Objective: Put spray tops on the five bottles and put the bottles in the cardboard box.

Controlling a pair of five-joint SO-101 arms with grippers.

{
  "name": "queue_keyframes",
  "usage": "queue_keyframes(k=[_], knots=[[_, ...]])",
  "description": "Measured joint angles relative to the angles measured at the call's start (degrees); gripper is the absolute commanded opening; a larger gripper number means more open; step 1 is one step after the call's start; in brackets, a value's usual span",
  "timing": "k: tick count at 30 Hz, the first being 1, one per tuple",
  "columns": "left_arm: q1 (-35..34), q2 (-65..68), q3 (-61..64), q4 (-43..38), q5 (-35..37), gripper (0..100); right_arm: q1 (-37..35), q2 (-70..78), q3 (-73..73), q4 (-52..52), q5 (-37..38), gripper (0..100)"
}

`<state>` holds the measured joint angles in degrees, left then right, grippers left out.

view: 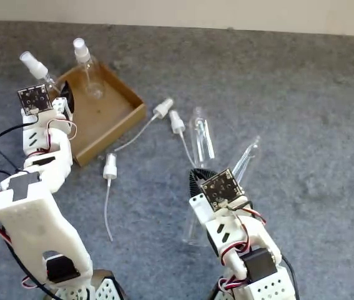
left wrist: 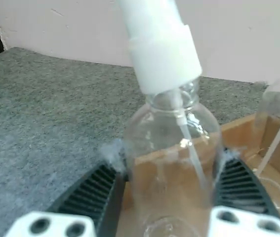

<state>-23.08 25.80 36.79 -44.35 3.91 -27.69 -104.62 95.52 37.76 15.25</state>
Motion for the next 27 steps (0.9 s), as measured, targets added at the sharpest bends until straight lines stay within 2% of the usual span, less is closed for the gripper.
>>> queue_keyframes(k=[9,15,27], knots=[[0.0,0.0,0.0,0.0,0.0,19,0.0,0.0,0.0,0.0,0.0,1.2],[0.0,0.0,0.0,0.0,0.0,30,0.0,0.0,0.0,0.0,0.0,1.2],[0.0,0.0,0.0,0.0,0.0,30,0.0,0.0,0.0,0.0,0.0,1.2]])
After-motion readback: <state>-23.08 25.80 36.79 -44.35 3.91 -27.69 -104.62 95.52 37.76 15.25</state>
